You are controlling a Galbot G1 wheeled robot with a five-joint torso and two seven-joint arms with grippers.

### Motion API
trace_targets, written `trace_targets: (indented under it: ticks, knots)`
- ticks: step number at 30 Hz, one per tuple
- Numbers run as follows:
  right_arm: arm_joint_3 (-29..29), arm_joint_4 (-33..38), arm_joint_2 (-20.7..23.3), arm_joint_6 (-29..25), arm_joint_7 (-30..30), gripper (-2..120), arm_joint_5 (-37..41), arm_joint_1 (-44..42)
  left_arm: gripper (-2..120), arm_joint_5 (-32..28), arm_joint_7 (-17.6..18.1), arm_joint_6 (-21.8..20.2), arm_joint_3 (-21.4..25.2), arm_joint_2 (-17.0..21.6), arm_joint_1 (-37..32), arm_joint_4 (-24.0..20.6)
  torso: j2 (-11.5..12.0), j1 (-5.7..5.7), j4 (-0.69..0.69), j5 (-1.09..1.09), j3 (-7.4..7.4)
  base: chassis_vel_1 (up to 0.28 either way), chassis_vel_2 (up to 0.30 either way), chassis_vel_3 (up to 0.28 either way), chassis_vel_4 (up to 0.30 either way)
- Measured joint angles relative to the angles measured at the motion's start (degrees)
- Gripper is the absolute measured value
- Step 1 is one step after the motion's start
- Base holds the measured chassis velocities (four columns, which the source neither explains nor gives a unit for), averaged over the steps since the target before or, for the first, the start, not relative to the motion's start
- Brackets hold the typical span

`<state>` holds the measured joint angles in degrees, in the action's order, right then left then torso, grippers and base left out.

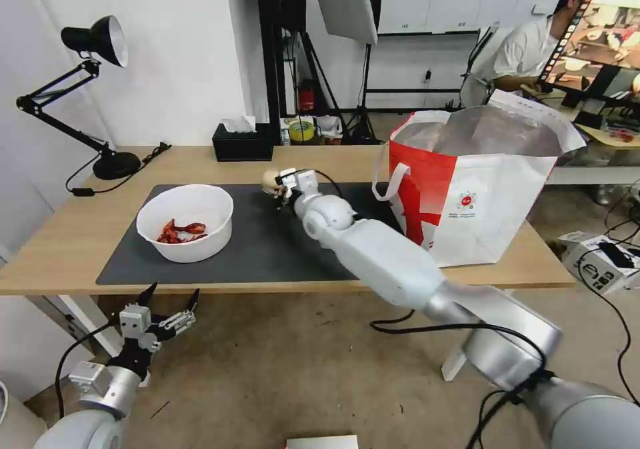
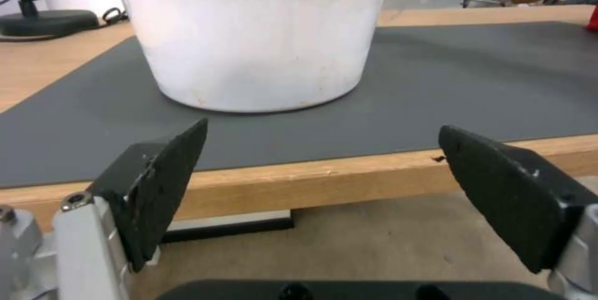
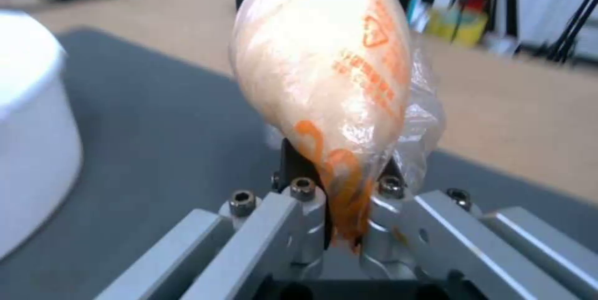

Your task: Pick up the trash from the table and place it into the takeout bag.

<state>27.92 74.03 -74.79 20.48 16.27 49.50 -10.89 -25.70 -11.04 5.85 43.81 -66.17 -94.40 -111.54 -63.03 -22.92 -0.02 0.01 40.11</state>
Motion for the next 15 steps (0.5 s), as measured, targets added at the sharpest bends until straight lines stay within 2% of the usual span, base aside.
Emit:
trace_targets:
  ticks: [2, 3, 5, 7, 11, 12, 15]
  knots:
    - [-1.7, 8.4, 5.3, -0.6, 0.9, 3, -0.1, -2.3, 100, 0.0, 0.0, 0.1, 0.1, 0.0, -0.3, -0.2, 0.0, 0.0, 0.03, 0.0, 0.0, 0.0, 0.0, 0.0, 0.0]
    - [-1.7, 8.4, 5.3, -0.6, 0.9, 3, -0.1, -2.3, 100, 0.0, 0.0, 0.1, 0.1, 0.0, -0.3, -0.2, 0.0, 0.0, 0.03, 0.0, 0.0, 0.0, 0.0, 0.0, 0.0]
    - [-4.6, 16.3, 10.0, -1.0, 1.4, 3, -0.1, -5.3, 100, 0.0, 0.0, 0.1, 0.1, 0.0, -0.4, -0.5, 0.0, 0.0, 0.02, 0.02, 0.0, 0.0, 0.0, 0.0, 0.0]
    - [-5.9, 18.6, 11.4, -1.0, 1.4, 3, -0.1, -6.3, 100, 0.0, 0.0, 0.1, 0.0, 0.0, -0.4, -0.5, 0.0, 0.01, 0.02, 0.02, -0.01, 0.0, 0.0, 0.0, 0.0]
    - [-14.8, 30.0, 20.0, -1.5, 1.0, 3, -0.2, -11.2, 100, 0.1, 0.2, 0.1, -1.0, -0.2, 0.1, -0.8, 0.0, 0.01, 0.01, 0.02, -0.01, 0.0, 0.0, 0.0, 0.0]
    - [-14.8, 30.0, 20.0, -1.5, 1.0, 3, -0.2, -11.2, 100, 0.1, 0.2, 0.1, -1.0, -0.2, 0.1, -0.8, 0.0, 0.01, 0.01, 0.02, -0.01, 0.0, 0.0, 0.0, 0.0]
    - [-21.3, 35.1, 24.9, -1.8, 1.5, 3, 0.2, -14.2, 100, 0.4, 0.4, 0.1, -1.6, -0.5, 0.1, -1.1, 0.0, 0.02, 0.01, 0.02, -0.01, 0.0, 0.0, 0.0, 0.0]
